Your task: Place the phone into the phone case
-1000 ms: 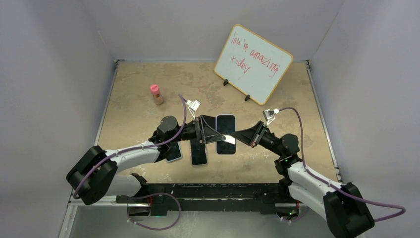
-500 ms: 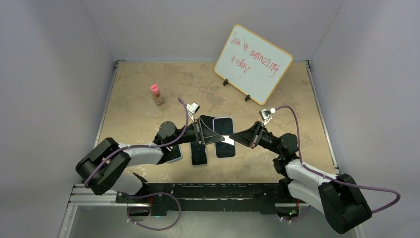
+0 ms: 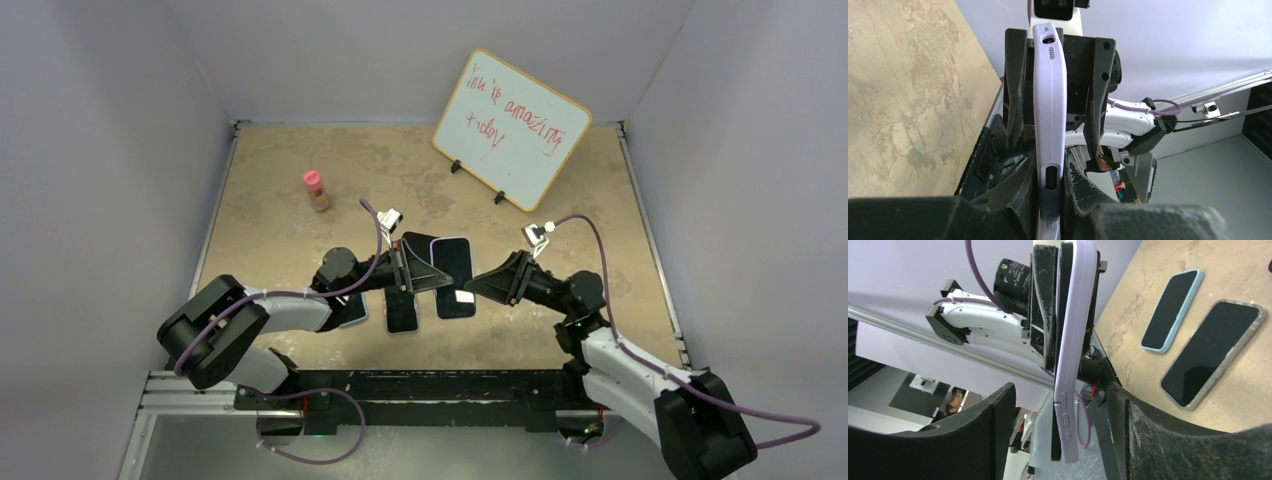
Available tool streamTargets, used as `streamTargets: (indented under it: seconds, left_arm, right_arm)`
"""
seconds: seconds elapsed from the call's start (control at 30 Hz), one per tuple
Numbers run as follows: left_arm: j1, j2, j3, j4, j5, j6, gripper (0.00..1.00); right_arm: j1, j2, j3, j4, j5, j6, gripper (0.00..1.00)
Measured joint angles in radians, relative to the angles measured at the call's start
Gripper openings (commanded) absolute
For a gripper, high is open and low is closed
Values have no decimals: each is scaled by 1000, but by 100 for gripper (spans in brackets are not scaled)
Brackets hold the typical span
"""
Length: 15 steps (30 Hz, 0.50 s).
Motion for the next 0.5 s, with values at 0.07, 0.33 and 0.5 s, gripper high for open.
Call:
streamTargets:
  seconds: [0.07,0.33,0.5]
  left_arm:
    - [0,-5,0,-16,-1,13,0]
    - [0,-71,13,-155,-26,129,0]
    - [0,-74,40,-213,-35,174,0]
  right_arm:
    - [0,-36,0,-63,-13,-30,68]
    - [0,-82,7,-288,-64,-132,56]
    - [0,-42,7,-285,-92,-134,44]
